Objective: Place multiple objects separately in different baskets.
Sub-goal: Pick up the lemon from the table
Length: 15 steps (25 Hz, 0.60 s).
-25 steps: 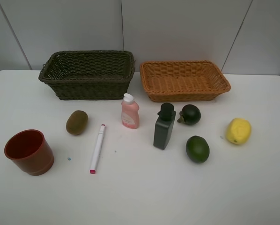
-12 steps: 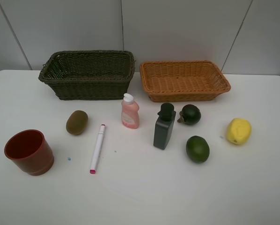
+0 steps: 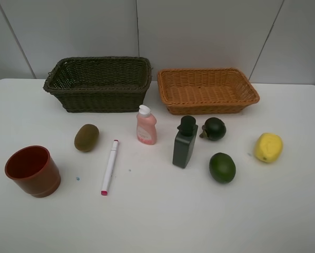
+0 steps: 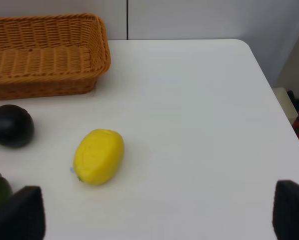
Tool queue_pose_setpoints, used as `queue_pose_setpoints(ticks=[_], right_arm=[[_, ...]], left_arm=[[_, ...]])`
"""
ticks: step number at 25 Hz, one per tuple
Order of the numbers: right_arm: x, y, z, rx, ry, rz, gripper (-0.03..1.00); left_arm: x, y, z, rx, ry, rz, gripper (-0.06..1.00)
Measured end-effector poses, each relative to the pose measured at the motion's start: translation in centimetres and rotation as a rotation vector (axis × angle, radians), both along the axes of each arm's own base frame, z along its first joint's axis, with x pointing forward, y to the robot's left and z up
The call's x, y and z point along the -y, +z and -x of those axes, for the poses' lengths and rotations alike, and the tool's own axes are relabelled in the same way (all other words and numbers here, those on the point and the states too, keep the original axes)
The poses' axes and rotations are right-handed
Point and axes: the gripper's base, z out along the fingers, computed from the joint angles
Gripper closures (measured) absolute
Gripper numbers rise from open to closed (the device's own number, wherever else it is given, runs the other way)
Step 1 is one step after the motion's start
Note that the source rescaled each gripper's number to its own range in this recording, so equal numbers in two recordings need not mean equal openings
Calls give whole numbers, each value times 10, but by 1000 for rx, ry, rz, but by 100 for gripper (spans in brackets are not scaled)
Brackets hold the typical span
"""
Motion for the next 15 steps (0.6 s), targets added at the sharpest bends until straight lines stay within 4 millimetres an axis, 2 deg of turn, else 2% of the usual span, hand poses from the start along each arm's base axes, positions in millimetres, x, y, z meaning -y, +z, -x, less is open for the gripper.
queue_pose_setpoints(ticks=[15], right_arm=[[0,0,0,0,-2,3,-3]], left_arm=[[0,0,0,0,0,0,-6]])
